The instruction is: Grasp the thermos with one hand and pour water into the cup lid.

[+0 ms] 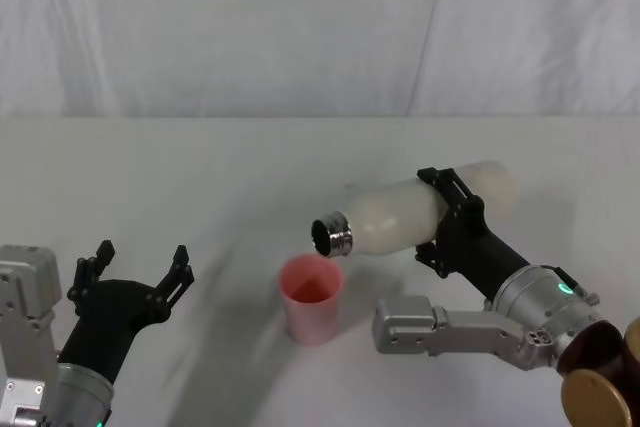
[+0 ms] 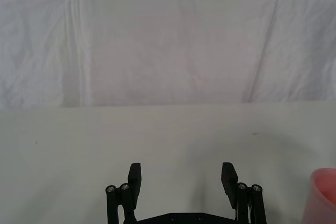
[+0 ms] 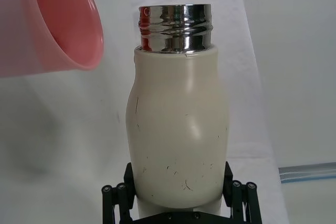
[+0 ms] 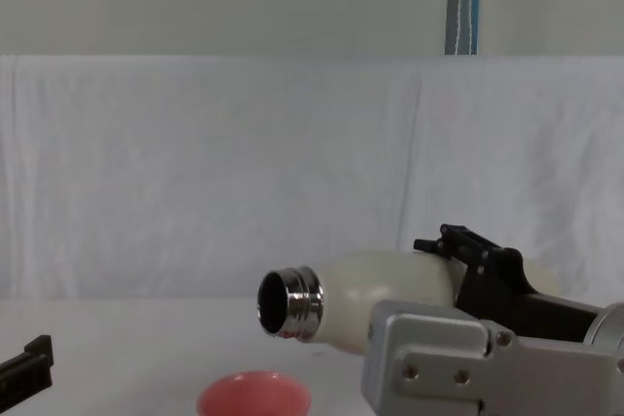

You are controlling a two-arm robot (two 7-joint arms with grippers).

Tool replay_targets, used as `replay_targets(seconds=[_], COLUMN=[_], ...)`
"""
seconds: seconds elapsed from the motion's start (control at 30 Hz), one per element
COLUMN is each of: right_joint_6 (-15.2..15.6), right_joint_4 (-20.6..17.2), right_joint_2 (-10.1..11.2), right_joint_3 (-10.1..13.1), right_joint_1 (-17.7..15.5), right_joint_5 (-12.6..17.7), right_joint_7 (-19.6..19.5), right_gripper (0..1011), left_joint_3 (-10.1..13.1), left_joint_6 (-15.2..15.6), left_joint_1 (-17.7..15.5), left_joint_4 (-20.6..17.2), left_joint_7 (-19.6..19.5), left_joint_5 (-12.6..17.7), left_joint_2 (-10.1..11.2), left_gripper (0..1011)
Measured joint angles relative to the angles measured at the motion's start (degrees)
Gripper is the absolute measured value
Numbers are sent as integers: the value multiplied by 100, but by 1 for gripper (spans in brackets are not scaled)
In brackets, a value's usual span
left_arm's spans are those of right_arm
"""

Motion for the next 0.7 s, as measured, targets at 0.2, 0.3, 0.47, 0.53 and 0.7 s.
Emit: replay_targets(seconds=[0.2, 0.3, 0.47, 0.53, 0.7], right_joint_6=[-1, -1, 3, 7, 26], right_joint_4=[22, 35, 53, 56, 71], right_joint_2=[-10, -13, -13, -10, 5], right_joint_3=[-68, -93, -129, -136, -147], right_joint_1=[28, 39, 60, 61, 78], right_joint_5=[-59, -83, -136, -151, -200], right_joint_7=[-4, -6, -18, -24, -53], right_gripper=[952, 952, 952, 952, 952], left_joint_3=[0, 0, 0, 0, 0], left_joint_6=[0, 0, 0, 0, 0], left_joint_1=[0, 0, 0, 0, 0], left_joint_4=[0, 0, 0, 0, 0], left_joint_7=[0, 0, 0, 0, 0], left_joint_5=[0, 0, 0, 0, 0], left_joint_2=[0, 0, 0, 0, 0], left_gripper=[1001, 1001, 1001, 1001, 1001])
